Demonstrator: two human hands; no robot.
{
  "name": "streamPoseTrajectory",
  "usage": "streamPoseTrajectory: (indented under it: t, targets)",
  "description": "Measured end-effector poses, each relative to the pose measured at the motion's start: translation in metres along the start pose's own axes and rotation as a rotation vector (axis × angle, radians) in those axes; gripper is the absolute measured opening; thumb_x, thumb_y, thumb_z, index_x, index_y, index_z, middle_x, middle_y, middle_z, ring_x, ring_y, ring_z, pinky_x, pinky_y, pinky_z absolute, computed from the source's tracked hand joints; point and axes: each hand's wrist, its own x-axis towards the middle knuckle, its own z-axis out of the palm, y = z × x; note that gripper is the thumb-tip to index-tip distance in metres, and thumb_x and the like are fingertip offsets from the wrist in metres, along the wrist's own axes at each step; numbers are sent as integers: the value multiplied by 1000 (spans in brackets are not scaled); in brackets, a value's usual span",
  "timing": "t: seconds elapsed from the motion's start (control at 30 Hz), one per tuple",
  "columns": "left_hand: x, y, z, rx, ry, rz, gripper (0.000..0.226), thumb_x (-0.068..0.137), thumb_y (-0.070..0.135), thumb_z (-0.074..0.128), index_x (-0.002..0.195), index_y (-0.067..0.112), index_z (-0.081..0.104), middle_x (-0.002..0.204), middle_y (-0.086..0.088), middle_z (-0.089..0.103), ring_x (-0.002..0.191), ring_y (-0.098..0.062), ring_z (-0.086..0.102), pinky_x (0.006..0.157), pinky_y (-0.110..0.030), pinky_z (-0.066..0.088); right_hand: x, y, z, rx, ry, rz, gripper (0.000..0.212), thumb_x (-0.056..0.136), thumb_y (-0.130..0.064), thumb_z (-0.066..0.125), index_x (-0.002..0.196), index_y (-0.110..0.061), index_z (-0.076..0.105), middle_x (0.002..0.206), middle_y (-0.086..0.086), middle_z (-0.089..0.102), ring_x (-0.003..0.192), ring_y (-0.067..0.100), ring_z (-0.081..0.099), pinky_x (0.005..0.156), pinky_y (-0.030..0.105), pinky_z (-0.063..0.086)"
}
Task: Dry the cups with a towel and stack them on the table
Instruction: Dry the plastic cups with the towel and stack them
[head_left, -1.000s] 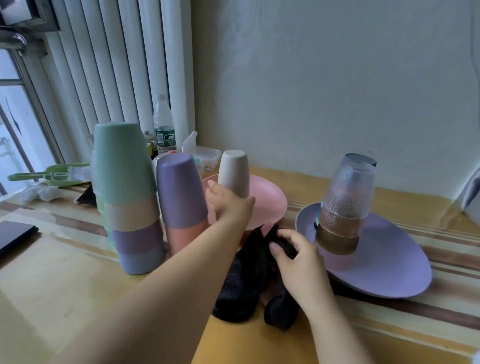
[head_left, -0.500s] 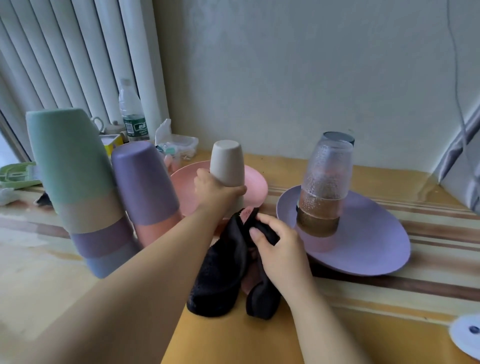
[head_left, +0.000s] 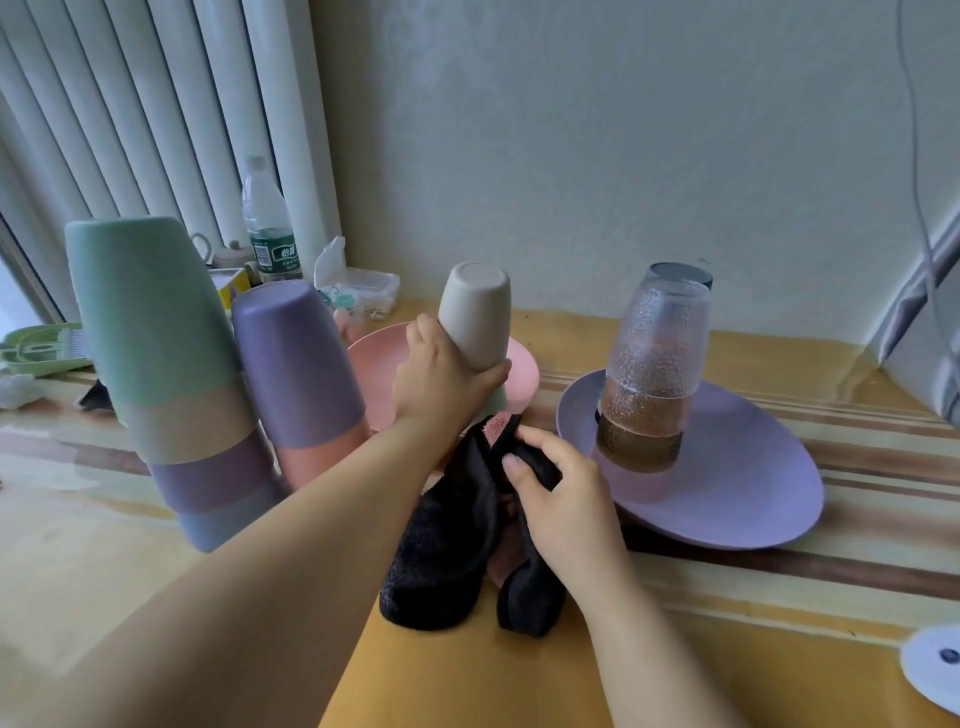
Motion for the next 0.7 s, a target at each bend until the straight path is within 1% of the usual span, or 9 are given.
streamPoseTrajectory:
  t: [0.07, 0.17, 0.23, 0.3, 0.4, 0.5, 0.57, 0.6, 0.7]
  targets:
    - [2, 2, 1, -50, 5, -19, 74, 73, 50, 74, 118, 4, 38, 114, -8, 44, 99, -33, 57, 74, -36, 40, 0, 0, 1, 6, -8, 6, 32, 89, -14, 63, 121, -16, 63, 109, -18, 57, 98, -20, 41, 80, -10, 27]
    - [9, 4, 0, -283, 9, -41, 74, 69, 43, 80, 118, 5, 39, 111, -4, 41, 103, -25, 49, 85, -38, 42, 0, 0, 1, 3, -16, 16, 32, 89, -16, 63, 122, -18, 62, 111, -18, 59, 100, -18, 43, 83, -9, 28]
    - [18, 8, -4, -397, -1, -65, 70, 71, 33, 82, 118, 4, 39, 114, -7, 42, 101, -20, 46, 80, -32, 39, 0, 0, 0, 9, -21, 20, 33, 90, -17, 63, 122, -19, 62, 111, -19, 58, 101, -17, 43, 83, -9, 29]
    - [26, 12, -8, -444, 1, -74, 69, 70, 32, 83, 117, 6, 39, 115, -7, 43, 102, -19, 47, 79, -31, 39, 0, 0, -1, 12, -21, 25, 32, 90, -16, 63, 122, -19, 62, 109, -21, 57, 100, -18, 42, 80, -9, 29]
    - [29, 22, -19, -456, 58, -24, 68, 69, 32, 83, 115, 8, 40, 112, -5, 42, 101, -21, 49, 80, -34, 44, 1, 0, 0, 27, -27, 39, 31, 90, -16, 63, 120, -20, 63, 106, -23, 57, 98, -17, 45, 79, -8, 30]
    - [24, 34, -34, -424, 67, 35, 65, 68, 35, 83, 114, 15, 43, 112, -4, 47, 98, -20, 52, 78, -34, 45, 2, 1, 1, 48, -28, 67, 28, 89, -17, 63, 117, -23, 64, 105, -23, 61, 100, -9, 52, 80, -5, 34]
    - [9, 38, -45, -397, 6, 42, 67, 64, 39, 84, 114, 16, 46, 114, -5, 53, 98, -20, 55, 76, -33, 46, 3, 2, 0, 88, -25, 97, 24, 90, -16, 62, 110, -29, 64, 101, -26, 62, 100, -5, 56, 83, 0, 38]
    - [-3, 37, -50, -394, -43, 42, 70, 62, 41, 85, 117, 16, 48, 114, -5, 55, 98, -20, 57, 76, -32, 48, 3, 3, 1, 131, -15, 119, 22, 90, -16, 62, 105, -32, 63, 101, -25, 63, 99, -2, 59, 86, 7, 43]
    - [-52, 26, -68, -409, -192, 27, 76, 64, 42, 84, 125, 24, 43, 106, 4, 62, 95, -12, 62, 76, -28, 54, 5, 4, 3, 320, 60, 221, 19, 92, -16, 59, 97, -33, 63, 102, -9, 70, 99, 10, 65, 88, 29, 51]
